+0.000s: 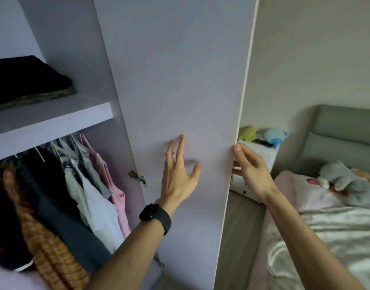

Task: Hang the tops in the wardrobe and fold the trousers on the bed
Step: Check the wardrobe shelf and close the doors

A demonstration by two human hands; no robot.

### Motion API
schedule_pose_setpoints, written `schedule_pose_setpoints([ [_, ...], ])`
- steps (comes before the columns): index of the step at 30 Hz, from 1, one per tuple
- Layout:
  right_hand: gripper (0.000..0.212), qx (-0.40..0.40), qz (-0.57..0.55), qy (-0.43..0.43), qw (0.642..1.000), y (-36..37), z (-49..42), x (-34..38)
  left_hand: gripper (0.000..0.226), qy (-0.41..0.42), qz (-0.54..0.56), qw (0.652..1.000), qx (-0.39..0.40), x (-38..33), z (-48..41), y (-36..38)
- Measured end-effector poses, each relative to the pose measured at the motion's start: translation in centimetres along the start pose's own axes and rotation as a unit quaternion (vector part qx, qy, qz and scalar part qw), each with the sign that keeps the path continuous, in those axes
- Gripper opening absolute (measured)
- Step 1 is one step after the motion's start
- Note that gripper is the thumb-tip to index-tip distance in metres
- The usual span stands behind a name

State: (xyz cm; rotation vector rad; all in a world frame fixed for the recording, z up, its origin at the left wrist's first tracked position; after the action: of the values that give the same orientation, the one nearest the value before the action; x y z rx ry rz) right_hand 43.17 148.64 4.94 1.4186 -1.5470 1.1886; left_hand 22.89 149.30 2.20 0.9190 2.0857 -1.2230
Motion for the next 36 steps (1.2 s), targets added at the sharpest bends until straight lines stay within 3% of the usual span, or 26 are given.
schedule_pose_setpoints([
  [8,0.028,0.061,-0.053,-0.054,0.995,4.7,6.2,2.7,0.076,-0.014,0.028,0.999,0.012,1.9,7.0,-2.6],
  [14,0.036,0.090,-0.082,-0.090,0.989,10.9,10.2,3.7,0.056,-0.046,0.091,0.995,0.006,3.4,13.8,-7.6],
  [18,0.041,0.146,-0.074,-0.140,0.977,15.9,11.7,4.9,0.040,-0.044,0.126,0.989,-0.067,3.7,17.7,-12.4],
  [22,0.039,0.181,-0.022,-0.222,0.958,21.6,11.6,6.2,0.039,-0.085,0.124,0.975,-0.165,5.5,19.7,-16.7],
  [25,0.040,0.148,0.060,-0.322,0.933,25.5,10.8,6.6,0.036,-0.121,0.104,0.960,-0.230,7.6,20.3,-19.8],
  [28,0.050,0.121,0.129,-0.369,0.912,29.4,9.4,7.5,0.031,-0.147,0.114,0.946,-0.266,9.5,20.4,-22.7],
  [36,0.057,0.099,0.205,-0.457,0.860,36.7,6.2,9.7,0.066,-0.154,0.084,0.913,-0.368,12.7,19.0,-28.3],
])
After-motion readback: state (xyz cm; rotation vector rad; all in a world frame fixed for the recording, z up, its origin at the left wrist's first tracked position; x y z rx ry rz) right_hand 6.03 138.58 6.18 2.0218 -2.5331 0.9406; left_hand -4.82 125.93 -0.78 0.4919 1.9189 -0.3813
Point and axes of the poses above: each hand's wrist, its own z-axis away from the middle knuckle, its own y-axis out of the palm, x = y × z, the point moved 7 cm from there along -z, towards the middle knuckle, and after that the axes turned 3 degrees about -y, right-handed, at the moved point
